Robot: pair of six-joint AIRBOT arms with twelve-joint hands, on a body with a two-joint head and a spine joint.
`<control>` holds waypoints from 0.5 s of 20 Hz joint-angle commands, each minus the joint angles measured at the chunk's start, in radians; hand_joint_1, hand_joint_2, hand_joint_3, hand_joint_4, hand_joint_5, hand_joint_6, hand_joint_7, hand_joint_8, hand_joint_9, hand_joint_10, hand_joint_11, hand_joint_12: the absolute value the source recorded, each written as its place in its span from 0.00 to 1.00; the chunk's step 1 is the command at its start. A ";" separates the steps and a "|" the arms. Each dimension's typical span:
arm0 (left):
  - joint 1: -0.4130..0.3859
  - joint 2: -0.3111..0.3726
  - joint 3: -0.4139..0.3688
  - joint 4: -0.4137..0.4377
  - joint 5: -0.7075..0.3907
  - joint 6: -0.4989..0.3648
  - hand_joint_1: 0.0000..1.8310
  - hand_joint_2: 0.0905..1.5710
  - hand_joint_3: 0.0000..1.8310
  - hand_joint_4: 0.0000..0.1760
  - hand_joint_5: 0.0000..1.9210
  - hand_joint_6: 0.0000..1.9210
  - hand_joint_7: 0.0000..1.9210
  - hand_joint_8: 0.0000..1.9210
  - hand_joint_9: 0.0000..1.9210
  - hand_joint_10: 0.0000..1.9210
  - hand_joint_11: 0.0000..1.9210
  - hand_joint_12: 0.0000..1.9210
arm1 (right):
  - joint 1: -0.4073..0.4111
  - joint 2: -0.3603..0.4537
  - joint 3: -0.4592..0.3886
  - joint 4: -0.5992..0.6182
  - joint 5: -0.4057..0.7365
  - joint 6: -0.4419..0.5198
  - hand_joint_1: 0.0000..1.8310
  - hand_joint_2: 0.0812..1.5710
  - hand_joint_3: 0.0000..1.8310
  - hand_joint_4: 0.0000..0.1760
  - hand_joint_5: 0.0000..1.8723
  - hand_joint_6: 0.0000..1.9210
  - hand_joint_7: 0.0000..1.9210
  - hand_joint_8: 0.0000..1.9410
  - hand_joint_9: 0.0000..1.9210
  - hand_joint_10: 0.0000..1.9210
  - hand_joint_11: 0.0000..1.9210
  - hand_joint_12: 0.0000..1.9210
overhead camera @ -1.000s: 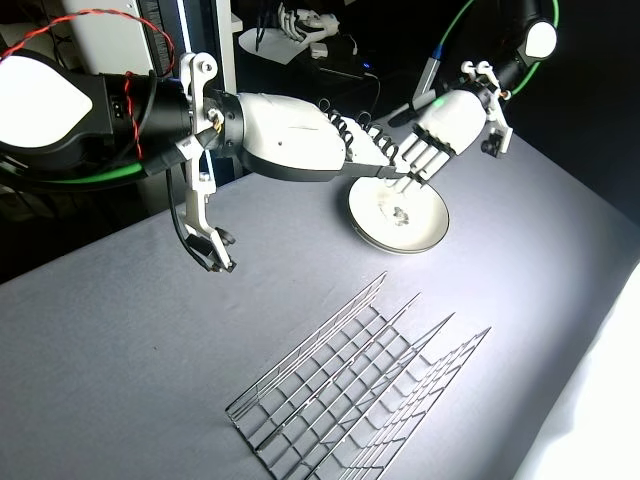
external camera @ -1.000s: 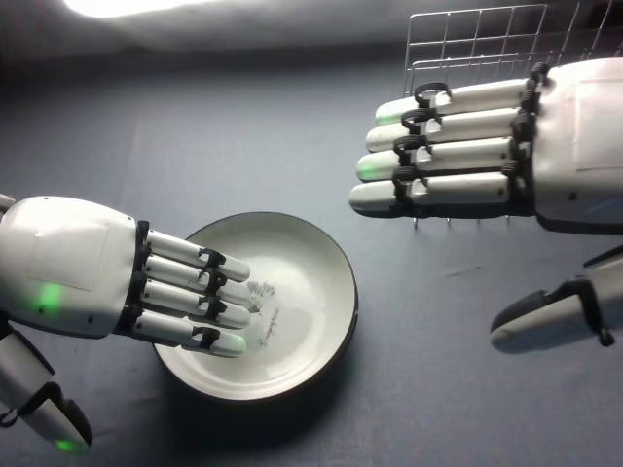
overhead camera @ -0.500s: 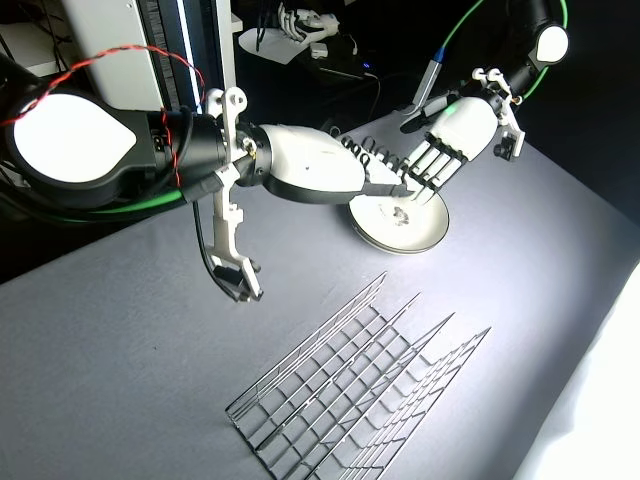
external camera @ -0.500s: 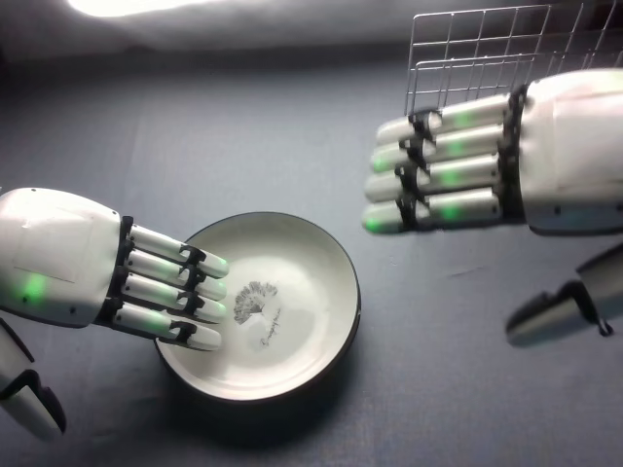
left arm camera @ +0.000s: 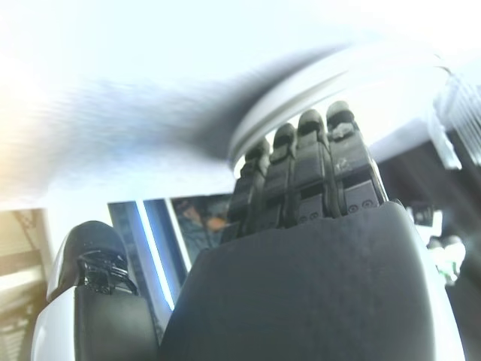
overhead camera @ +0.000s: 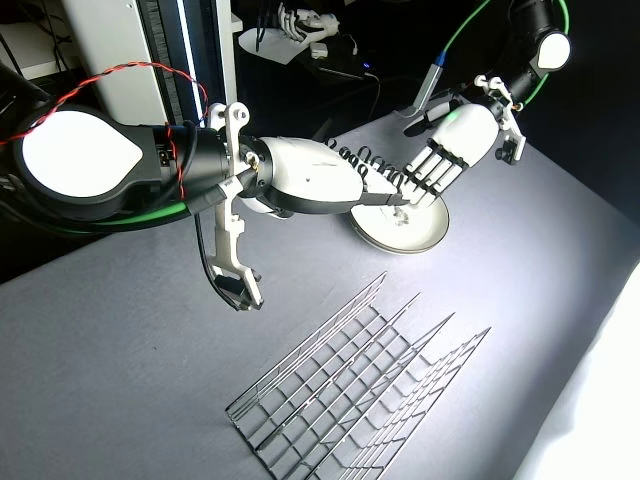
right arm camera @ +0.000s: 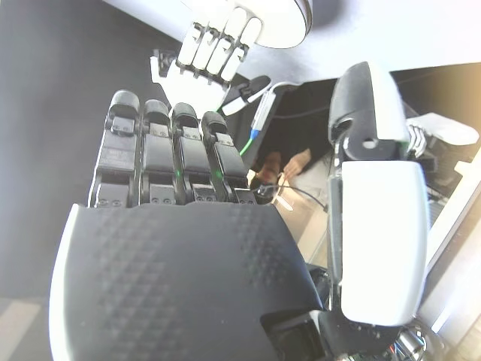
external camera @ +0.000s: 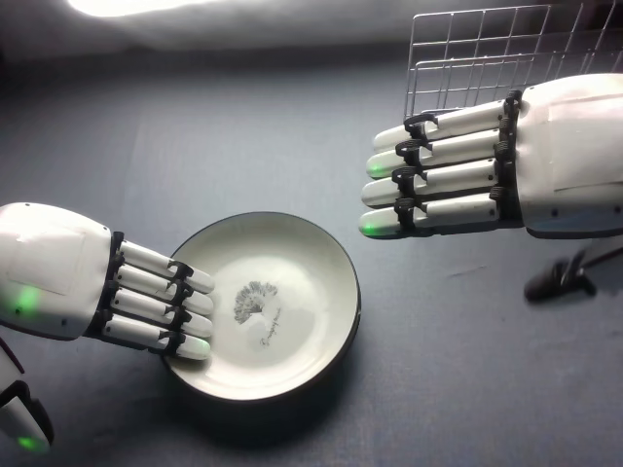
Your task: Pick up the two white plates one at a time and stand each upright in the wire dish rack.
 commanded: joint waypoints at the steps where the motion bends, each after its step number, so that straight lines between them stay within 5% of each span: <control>1: 0.004 -0.003 0.006 -0.043 -0.047 0.000 0.00 0.65 0.00 0.00 0.00 0.00 0.00 0.00 0.00 0.00 0.00 0.00 | 0.007 0.003 0.000 0.063 0.073 0.004 0.58 0.61 0.00 0.00 0.00 0.00 0.00 0.00 0.00 0.00 0.00 0.00; 10: 0.013 -0.042 0.062 0.016 -0.030 0.001 0.00 0.64 0.00 0.00 0.00 0.00 0.00 0.00 0.00 0.00 0.00 0.00 | -0.004 -0.018 0.013 0.058 0.104 -0.001 0.61 0.60 0.00 0.00 0.00 0.00 0.00 0.00 0.00 0.00 0.02 0.01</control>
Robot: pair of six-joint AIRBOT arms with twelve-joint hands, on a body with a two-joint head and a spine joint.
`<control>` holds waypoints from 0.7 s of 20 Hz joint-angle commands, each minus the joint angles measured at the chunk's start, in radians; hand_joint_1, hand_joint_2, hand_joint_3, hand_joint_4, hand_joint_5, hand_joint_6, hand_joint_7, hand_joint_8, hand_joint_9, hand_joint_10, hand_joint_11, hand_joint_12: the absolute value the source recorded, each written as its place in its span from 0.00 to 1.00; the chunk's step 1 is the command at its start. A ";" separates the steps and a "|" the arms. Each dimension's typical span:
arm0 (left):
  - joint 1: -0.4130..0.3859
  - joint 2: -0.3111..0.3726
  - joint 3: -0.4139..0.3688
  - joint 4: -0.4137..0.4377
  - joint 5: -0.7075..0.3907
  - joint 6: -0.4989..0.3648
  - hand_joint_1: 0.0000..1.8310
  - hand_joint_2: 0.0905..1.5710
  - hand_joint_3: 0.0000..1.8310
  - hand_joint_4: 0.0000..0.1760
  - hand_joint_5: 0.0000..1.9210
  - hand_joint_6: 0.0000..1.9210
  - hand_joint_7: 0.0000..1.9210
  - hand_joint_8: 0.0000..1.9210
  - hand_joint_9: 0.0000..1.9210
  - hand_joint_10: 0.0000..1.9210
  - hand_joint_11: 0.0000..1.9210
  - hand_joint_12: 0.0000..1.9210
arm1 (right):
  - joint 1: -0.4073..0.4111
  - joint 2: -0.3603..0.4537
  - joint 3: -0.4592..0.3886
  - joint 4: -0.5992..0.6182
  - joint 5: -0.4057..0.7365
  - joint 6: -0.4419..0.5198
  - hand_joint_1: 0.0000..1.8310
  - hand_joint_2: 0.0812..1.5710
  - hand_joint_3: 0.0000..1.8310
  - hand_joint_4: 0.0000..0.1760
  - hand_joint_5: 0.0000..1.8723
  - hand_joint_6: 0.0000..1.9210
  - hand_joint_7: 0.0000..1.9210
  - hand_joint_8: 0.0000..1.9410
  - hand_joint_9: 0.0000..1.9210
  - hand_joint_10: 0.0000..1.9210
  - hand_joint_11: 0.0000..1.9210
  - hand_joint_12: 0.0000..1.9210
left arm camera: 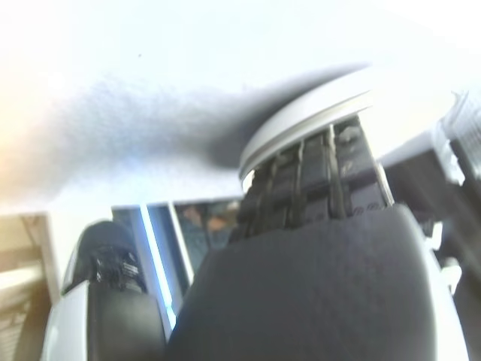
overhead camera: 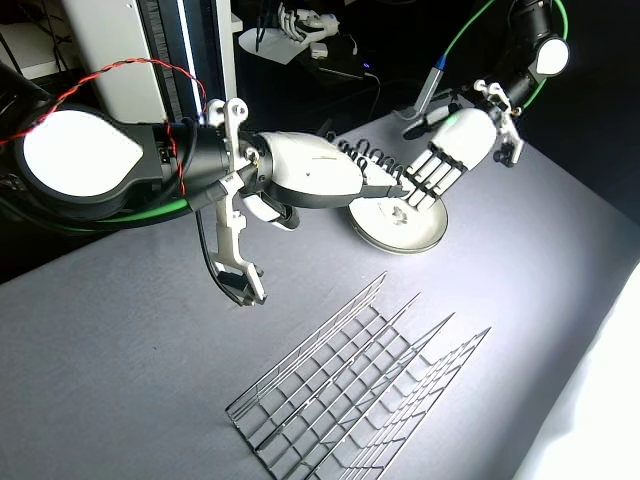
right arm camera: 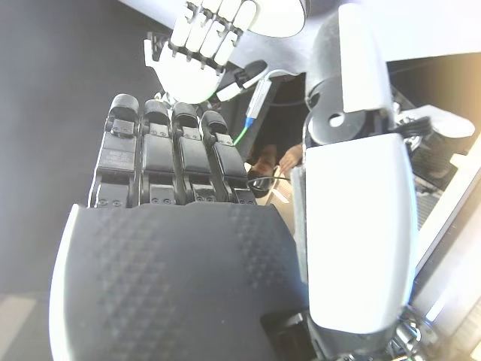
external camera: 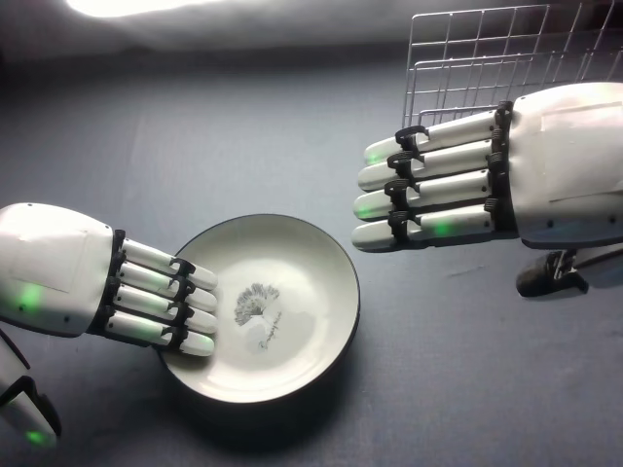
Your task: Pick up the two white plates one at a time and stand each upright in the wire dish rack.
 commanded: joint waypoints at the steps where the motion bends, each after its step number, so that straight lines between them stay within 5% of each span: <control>1: 0.004 -0.006 0.004 -0.004 -0.015 0.007 0.00 0.64 0.00 0.00 0.00 0.00 0.00 0.00 0.00 0.00 0.00 0.00 | 0.002 -0.002 0.004 0.065 0.070 -0.002 0.65 0.58 0.00 0.00 0.00 0.00 0.00 0.00 0.00 0.00 0.03 0.02; 2: 0.004 -0.008 0.007 0.004 -0.015 0.010 0.00 0.64 0.00 0.00 0.00 0.00 0.00 0.00 0.00 0.00 0.00 0.00 | 0.001 -0.011 0.007 0.065 0.065 -0.002 0.73 0.59 0.00 0.00 0.00 0.00 0.00 0.00 0.00 0.00 0.01 0.19; 4: 0.004 -0.012 0.016 0.004 -0.014 0.009 0.00 0.64 0.00 0.00 0.00 0.00 0.00 0.00 0.00 0.00 0.00 0.00 | -0.006 -0.022 0.008 0.065 0.061 -0.002 0.81 0.63 0.00 0.00 0.01 0.00 0.00 0.00 0.00 0.00 0.00 0.30; 5: 0.003 -0.012 0.019 0.004 -0.015 0.009 0.00 0.65 0.00 0.00 0.00 0.00 0.00 0.00 0.00 0.00 0.00 0.00 | -0.008 -0.026 0.008 0.065 0.058 -0.002 0.75 0.63 0.00 0.00 0.01 0.00 0.00 0.00 0.01 0.00 0.00 0.28; 7: -0.001 -0.013 0.028 0.018 -0.017 0.009 0.00 0.65 0.00 0.00 0.00 0.00 0.00 0.00 0.00 0.00 0.00 0.00 | -0.015 -0.033 0.008 0.065 0.053 -0.002 0.80 0.63 0.00 0.00 0.03 0.00 0.01 0.00 0.02 0.00 0.00 0.32; 8: -0.004 -0.014 0.032 0.031 -0.018 0.009 0.00 0.65 0.00 0.00 0.00 0.00 0.00 0.00 0.00 0.00 0.00 0.00 | -0.016 -0.037 0.009 0.065 0.050 -0.002 0.75 0.63 0.00 0.00 0.02 0.00 0.00 0.00 0.02 0.00 0.00 0.29; 10: -0.003 -0.020 0.047 0.041 -0.024 0.009 0.00 0.65 0.00 0.00 0.00 0.00 0.00 0.00 0.00 0.00 0.00 0.00 | -0.021 -0.040 0.010 0.065 0.047 -0.002 0.85 0.65 0.00 0.00 0.00 0.00 0.00 0.00 0.00 0.00 0.00 0.14; 14: 0.023 -0.030 0.039 0.052 -0.018 0.010 0.00 0.65 0.00 0.00 0.00 0.00 0.00 0.00 0.00 0.00 0.00 0.00 | -0.036 -0.040 0.010 0.065 0.041 -0.002 0.85 0.67 0.00 0.00 0.00 0.00 0.00 0.00 0.00 0.00 0.00 0.19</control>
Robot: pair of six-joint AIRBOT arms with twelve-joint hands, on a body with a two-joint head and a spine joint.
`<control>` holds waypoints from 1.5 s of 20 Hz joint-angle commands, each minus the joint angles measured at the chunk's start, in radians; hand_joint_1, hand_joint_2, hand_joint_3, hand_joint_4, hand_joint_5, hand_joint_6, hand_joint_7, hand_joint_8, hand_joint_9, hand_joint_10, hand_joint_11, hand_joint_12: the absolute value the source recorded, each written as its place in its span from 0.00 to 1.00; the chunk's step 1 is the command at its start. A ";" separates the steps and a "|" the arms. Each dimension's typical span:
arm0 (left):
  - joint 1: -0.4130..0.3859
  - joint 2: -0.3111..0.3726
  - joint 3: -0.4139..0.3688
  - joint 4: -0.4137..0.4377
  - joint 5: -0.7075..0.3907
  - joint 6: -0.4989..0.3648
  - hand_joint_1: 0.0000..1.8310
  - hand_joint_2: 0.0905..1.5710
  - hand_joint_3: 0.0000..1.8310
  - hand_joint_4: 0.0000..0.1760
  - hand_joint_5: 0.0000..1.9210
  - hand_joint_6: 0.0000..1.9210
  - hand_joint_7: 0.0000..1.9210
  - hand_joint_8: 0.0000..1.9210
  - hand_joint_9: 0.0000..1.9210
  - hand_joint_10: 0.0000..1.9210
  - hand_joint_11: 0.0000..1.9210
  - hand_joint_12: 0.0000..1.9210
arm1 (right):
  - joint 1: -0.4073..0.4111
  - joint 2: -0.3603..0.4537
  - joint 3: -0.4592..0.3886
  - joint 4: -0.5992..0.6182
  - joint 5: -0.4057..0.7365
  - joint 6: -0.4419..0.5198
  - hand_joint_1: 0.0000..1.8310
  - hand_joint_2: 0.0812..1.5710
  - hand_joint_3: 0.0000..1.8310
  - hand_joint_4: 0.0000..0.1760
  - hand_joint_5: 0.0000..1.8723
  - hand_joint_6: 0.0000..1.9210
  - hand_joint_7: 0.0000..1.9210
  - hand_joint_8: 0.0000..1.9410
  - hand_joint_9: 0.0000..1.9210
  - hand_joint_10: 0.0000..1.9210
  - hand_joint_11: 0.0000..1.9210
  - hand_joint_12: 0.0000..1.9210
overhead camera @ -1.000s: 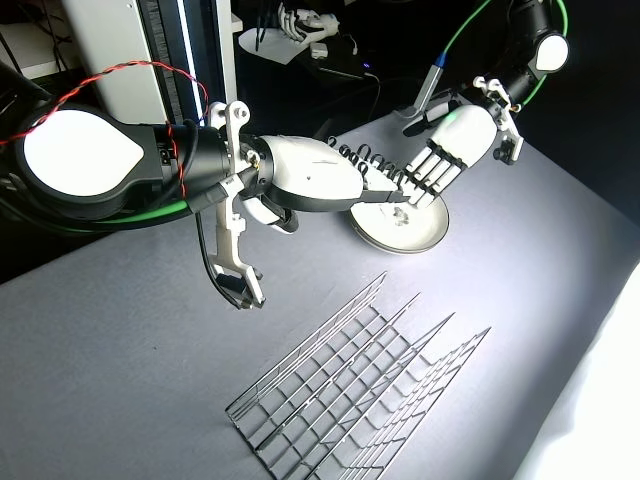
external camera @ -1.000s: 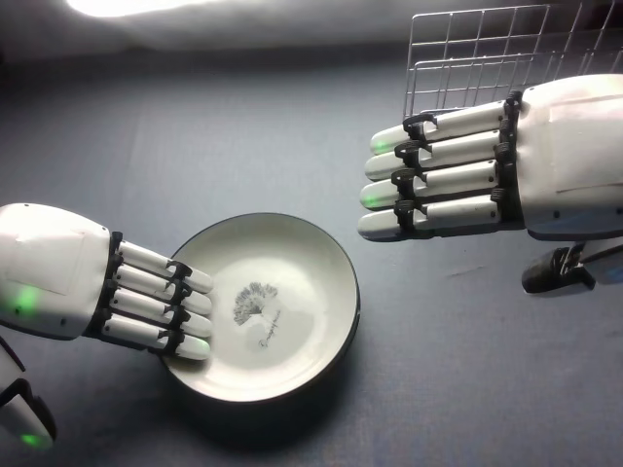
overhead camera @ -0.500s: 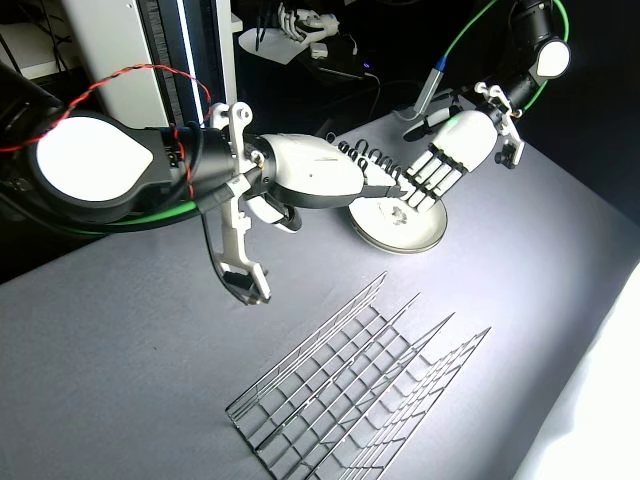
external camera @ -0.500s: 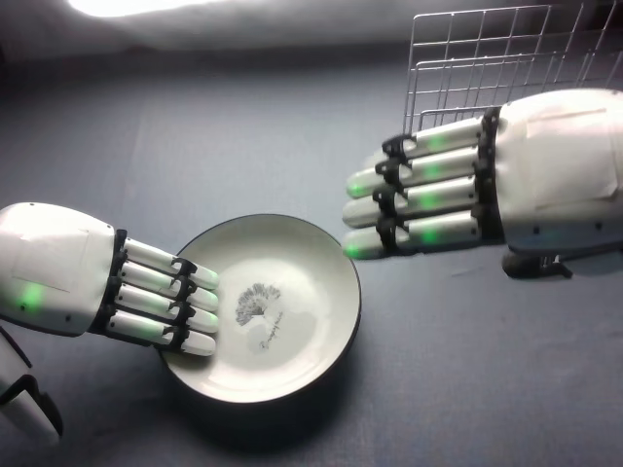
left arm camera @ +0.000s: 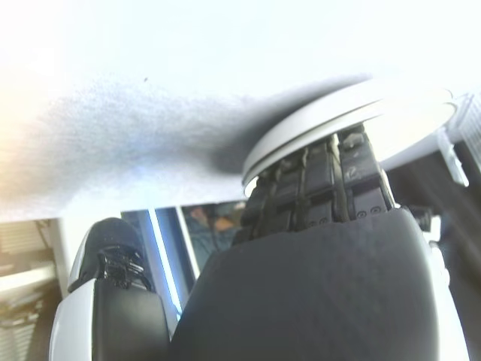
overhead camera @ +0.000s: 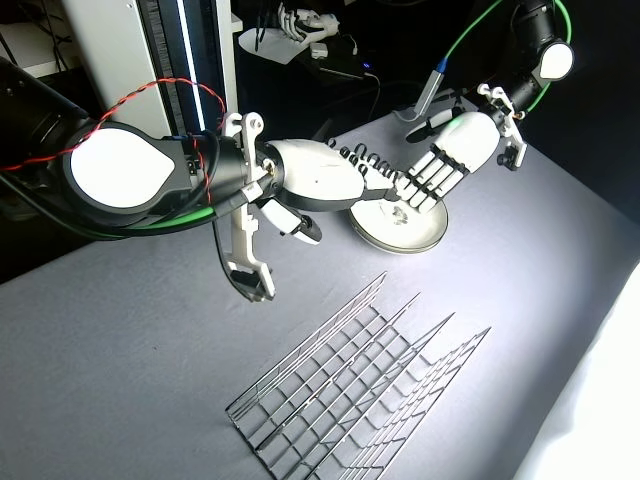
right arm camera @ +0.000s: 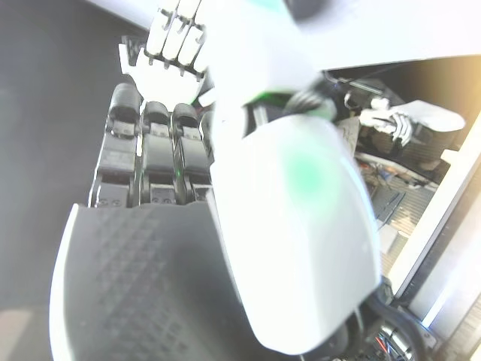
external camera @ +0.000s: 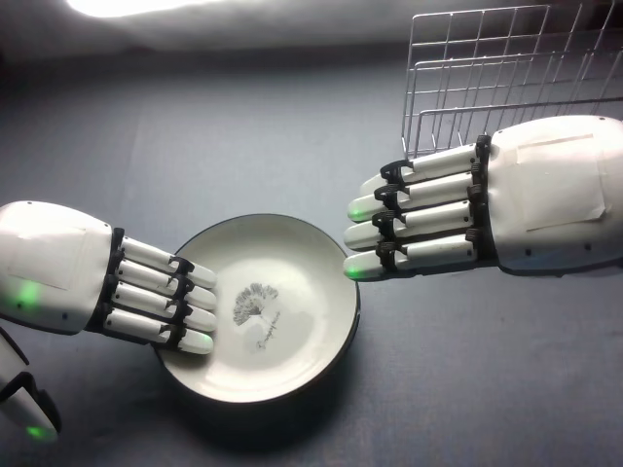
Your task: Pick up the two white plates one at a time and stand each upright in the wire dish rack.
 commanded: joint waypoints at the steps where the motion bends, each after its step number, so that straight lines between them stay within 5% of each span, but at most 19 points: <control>1: 0.015 -0.009 -0.010 0.034 0.012 0.006 0.00 0.65 0.00 0.00 0.00 0.00 0.00 0.00 0.00 0.00 0.00 0.00 | 0.006 0.003 0.000 0.060 0.064 -0.001 0.83 0.66 0.00 0.00 0.00 0.00 0.00 0.00 0.00 0.00 0.00 0.20; 11: 0.038 -0.067 -0.072 -0.005 0.086 0.006 0.00 0.65 0.00 0.00 0.00 0.00 0.00 0.00 0.00 0.00 0.00 0.00 | 0.011 0.004 0.000 0.060 0.064 -0.001 0.86 0.68 0.00 0.00 0.00 0.00 0.00 0.00 0.00 0.00 0.00 0.22; 12: 0.032 -0.074 -0.078 -0.009 0.089 0.006 0.00 0.65 0.00 0.00 0.00 0.00 0.00 0.00 0.00 0.00 0.00 0.00 | 0.011 0.004 0.000 0.060 0.064 -0.001 0.82 0.66 0.00 0.00 0.00 0.00 0.00 0.00 0.00 0.00 0.00 0.14; 15: 0.016 -0.091 -0.097 -0.012 0.099 0.006 0.00 0.64 0.00 0.00 0.00 0.00 0.00 0.00 0.00 0.00 0.00 0.00 | 0.006 0.004 0.000 0.060 0.062 0.000 0.86 0.70 0.00 0.00 0.00 0.00 0.00 0.00 0.00 0.00 0.00 0.09; 20: -0.016 -0.121 -0.121 -0.041 0.109 0.000 0.00 0.64 0.00 0.00 0.00 0.00 0.00 0.00 0.00 0.00 0.00 0.00 | -0.017 -0.003 0.000 0.060 0.044 0.003 0.90 0.70 0.00 0.00 0.00 0.00 0.00 0.00 0.00 0.00 0.00 0.23; 30: -0.018 -0.116 -0.105 -0.055 0.109 -0.009 0.00 0.64 0.00 0.00 0.00 0.00 0.00 0.00 0.00 0.00 0.00 0.00 | -0.057 -0.031 0.000 0.060 0.021 0.003 0.89 0.71 0.00 0.00 0.00 0.00 0.00 0.00 0.00 0.00 0.00 0.22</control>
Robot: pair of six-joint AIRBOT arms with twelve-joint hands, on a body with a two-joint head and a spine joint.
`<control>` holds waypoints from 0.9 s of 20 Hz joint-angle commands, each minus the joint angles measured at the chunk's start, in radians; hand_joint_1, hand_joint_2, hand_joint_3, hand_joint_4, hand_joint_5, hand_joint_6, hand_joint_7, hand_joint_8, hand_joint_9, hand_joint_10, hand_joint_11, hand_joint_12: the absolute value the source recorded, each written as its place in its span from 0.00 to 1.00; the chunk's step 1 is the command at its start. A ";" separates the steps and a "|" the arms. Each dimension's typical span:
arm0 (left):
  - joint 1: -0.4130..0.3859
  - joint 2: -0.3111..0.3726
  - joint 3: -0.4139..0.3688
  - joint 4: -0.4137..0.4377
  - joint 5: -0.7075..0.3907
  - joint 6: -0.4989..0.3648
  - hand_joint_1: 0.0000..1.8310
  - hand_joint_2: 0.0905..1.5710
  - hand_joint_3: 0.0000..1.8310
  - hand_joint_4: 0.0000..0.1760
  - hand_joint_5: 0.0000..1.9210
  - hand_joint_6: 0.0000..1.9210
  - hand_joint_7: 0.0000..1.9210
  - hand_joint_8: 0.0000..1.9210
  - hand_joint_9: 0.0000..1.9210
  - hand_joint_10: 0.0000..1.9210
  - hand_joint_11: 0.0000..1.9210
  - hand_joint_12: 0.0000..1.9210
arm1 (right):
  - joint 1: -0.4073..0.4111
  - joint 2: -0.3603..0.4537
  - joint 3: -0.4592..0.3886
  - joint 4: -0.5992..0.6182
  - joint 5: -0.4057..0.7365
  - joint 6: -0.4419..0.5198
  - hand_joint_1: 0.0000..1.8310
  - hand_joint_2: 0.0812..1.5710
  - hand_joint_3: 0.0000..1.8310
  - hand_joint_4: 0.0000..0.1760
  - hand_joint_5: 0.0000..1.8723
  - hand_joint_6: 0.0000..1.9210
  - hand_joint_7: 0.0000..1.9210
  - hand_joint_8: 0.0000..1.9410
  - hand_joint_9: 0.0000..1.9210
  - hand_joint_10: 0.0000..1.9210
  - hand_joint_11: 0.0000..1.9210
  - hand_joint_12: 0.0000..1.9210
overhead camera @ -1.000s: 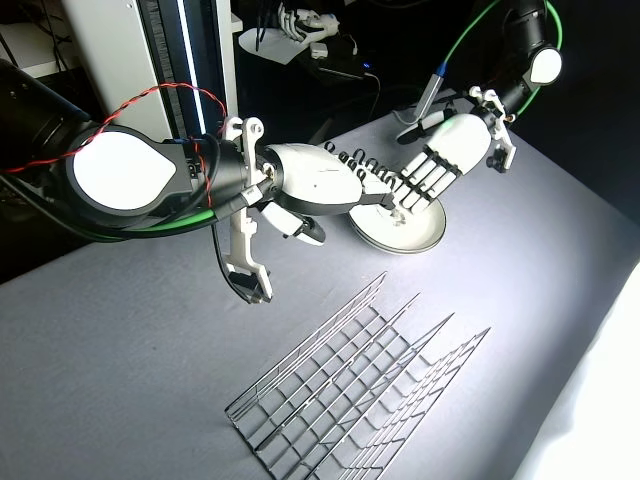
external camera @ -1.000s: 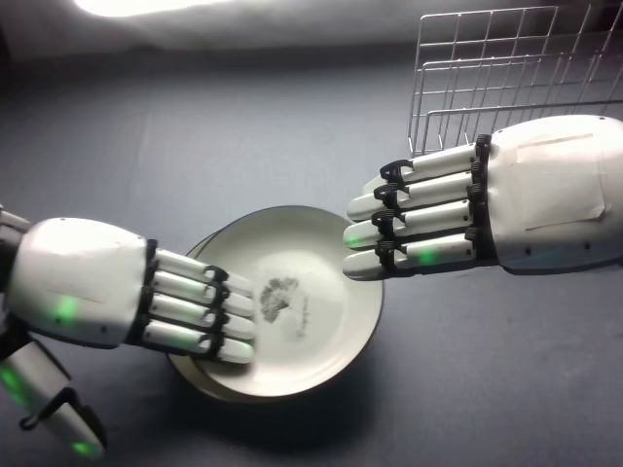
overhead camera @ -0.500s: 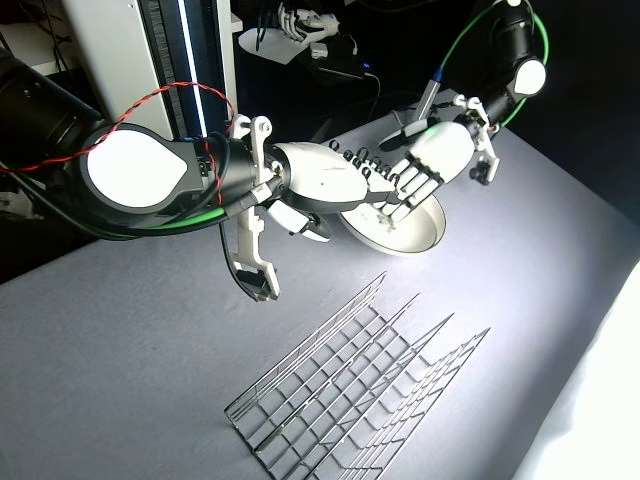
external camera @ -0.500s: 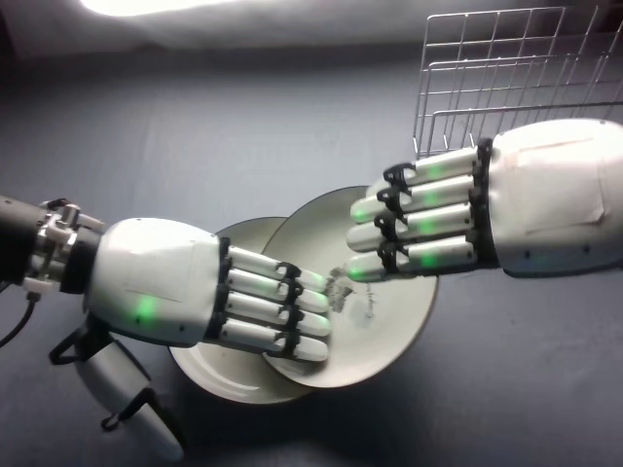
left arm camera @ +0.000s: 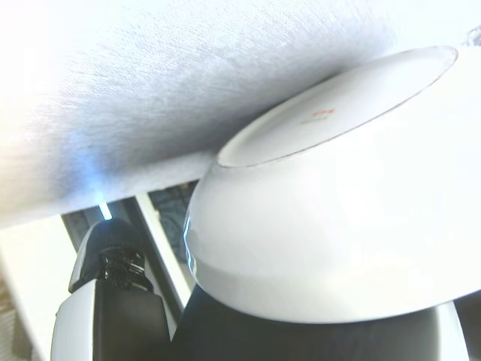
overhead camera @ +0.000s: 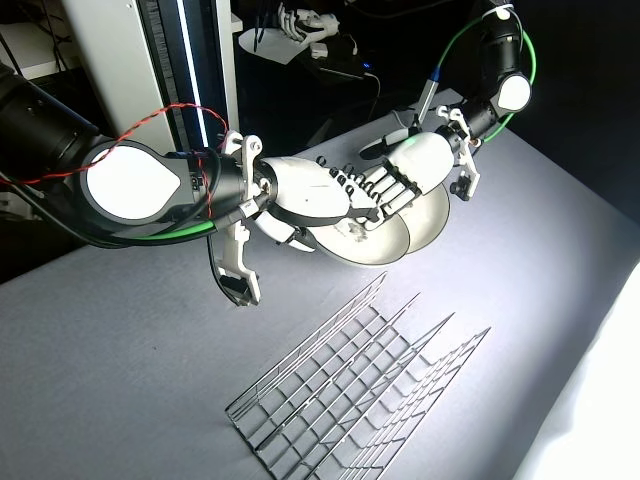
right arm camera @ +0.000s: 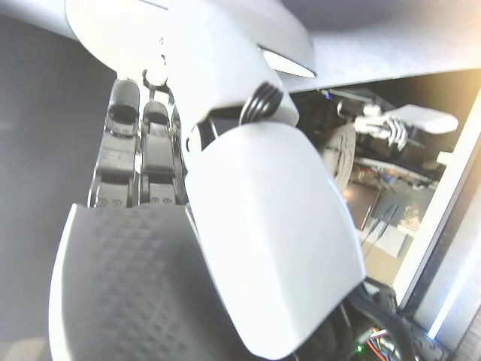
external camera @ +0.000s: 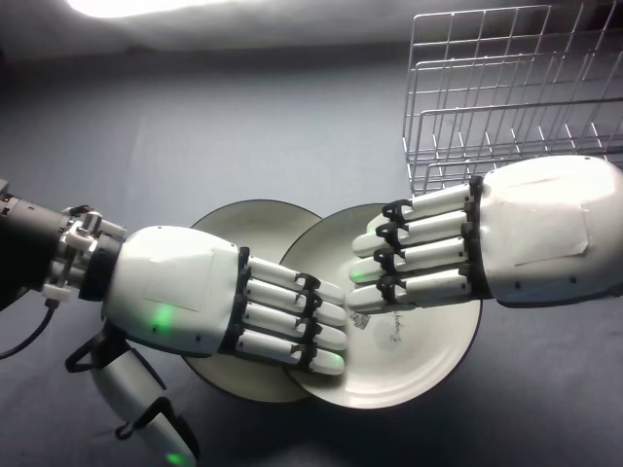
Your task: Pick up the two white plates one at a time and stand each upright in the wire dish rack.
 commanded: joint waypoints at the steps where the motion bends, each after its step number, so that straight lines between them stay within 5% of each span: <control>1: 0.017 0.008 0.012 0.031 0.017 -0.014 0.00 0.65 0.00 0.00 0.00 0.00 0.00 0.00 0.00 0.00 0.00 0.00 | 0.006 0.002 0.000 0.049 0.065 0.000 0.86 0.68 0.00 0.00 0.00 0.00 0.00 0.00 0.00 0.00 0.00 0.13; 3: 0.017 0.016 0.023 -0.004 0.010 -0.020 0.00 0.64 0.00 0.00 0.00 0.00 0.00 0.00 0.00 0.00 0.00 0.00 | 0.006 0.003 0.000 0.049 0.065 0.000 0.88 0.70 0.00 0.00 0.00 0.00 0.00 0.00 0.00 0.00 0.00 0.22; 4: 0.017 0.019 0.024 -0.009 0.009 -0.024 0.00 0.64 0.00 0.00 0.00 0.00 0.00 0.00 0.00 0.00 0.00 0.00 | 0.007 0.003 0.000 0.049 0.065 0.000 0.89 0.70 0.00 0.00 0.00 0.00 0.00 0.00 0.00 0.00 0.00 0.17; 5: 0.017 0.023 0.025 -0.011 0.008 -0.027 0.00 0.65 0.00 0.00 0.00 0.00 0.00 0.00 0.00 0.00 0.00 0.00 | 0.012 0.003 0.000 0.049 0.065 0.000 0.89 0.70 0.00 0.00 0.00 0.00 0.00 0.00 0.00 0.00 0.00 0.22; 6: 0.017 0.025 0.025 -0.013 0.008 -0.030 0.00 0.65 0.00 0.00 0.00 0.00 0.00 0.00 0.00 0.00 0.00 0.00 | 0.016 0.003 0.000 0.049 0.065 0.000 0.85 0.69 0.00 0.00 0.00 0.00 0.00 0.00 0.00 0.00 0.00 0.11; 12: 0.031 0.038 0.026 -0.061 0.006 -0.049 0.00 0.65 0.00 0.00 0.00 0.00 0.00 0.00 0.00 0.00 0.00 0.00 | 0.060 0.003 0.003 0.049 0.050 0.003 0.88 0.71 0.00 0.00 0.00 0.00 0.00 0.00 0.00 0.00 0.00 0.22; 18: 0.030 0.034 0.026 -0.096 0.006 -0.065 0.00 0.65 0.00 0.00 0.00 0.00 0.00 0.00 0.00 0.00 0.00 0.00 | 0.059 -0.001 0.005 0.049 0.027 0.005 0.88 0.70 0.00 0.00 0.00 0.00 0.00 0.00 0.00 0.00 0.00 0.17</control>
